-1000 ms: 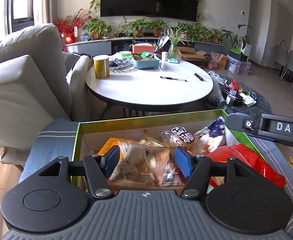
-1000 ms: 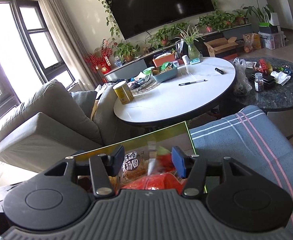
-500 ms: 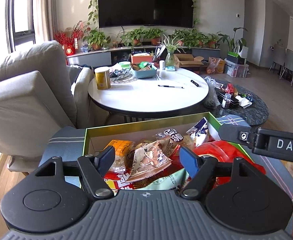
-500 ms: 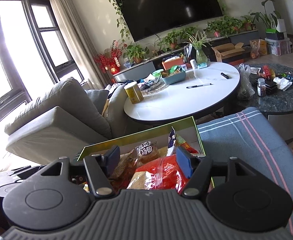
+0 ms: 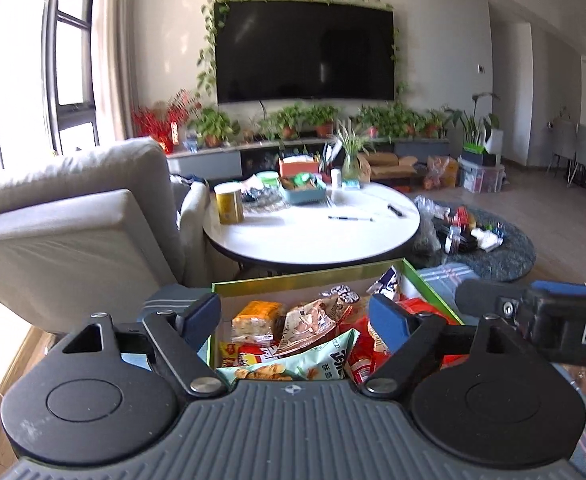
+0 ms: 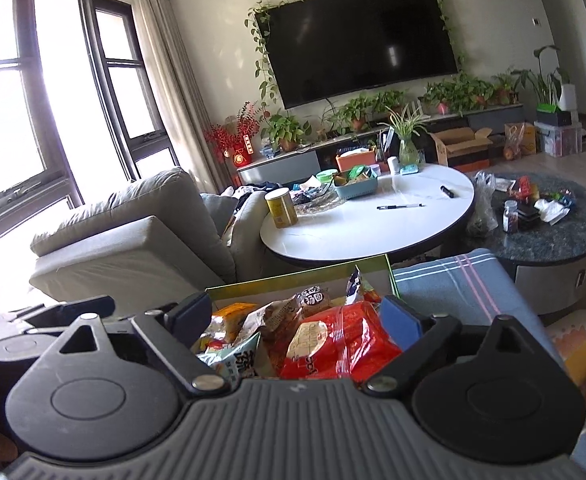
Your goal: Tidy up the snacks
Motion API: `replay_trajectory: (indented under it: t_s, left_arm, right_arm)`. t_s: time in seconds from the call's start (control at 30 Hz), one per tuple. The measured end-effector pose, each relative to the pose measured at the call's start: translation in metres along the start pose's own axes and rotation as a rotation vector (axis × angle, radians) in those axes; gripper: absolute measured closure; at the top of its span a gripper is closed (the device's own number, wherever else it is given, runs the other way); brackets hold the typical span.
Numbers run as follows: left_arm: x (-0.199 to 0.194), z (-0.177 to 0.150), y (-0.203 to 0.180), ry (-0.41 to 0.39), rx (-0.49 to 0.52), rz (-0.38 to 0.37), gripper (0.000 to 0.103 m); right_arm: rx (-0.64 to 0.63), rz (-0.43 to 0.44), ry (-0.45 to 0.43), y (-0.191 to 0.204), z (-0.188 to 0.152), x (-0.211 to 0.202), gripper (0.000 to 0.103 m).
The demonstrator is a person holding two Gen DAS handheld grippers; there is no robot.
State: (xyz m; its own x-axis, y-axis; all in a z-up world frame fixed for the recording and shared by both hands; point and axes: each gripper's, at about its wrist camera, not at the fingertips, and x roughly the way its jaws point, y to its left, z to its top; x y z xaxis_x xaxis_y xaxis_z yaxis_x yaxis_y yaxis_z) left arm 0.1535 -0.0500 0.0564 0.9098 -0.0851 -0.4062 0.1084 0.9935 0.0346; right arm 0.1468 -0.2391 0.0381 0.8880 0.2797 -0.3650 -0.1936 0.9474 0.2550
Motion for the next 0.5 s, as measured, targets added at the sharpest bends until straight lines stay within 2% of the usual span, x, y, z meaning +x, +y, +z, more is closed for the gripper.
replay_trajectory:
  t_s: [0.2, 0.5]
  left_arm:
    - [-0.037, -0.017, 0.001, -0.017, 0.004, 0.018, 0.023]
    - [-0.075, -0.049, 0.009, -0.013, -0.063, 0.036, 0.023]
  right_arm:
    - [-0.045, 0.012, 0.009, 0.011, -0.015, -0.026, 0.018]
    - [-0.038, 0.034, 0.003, 0.018, -0.041, -0.059, 0.018]
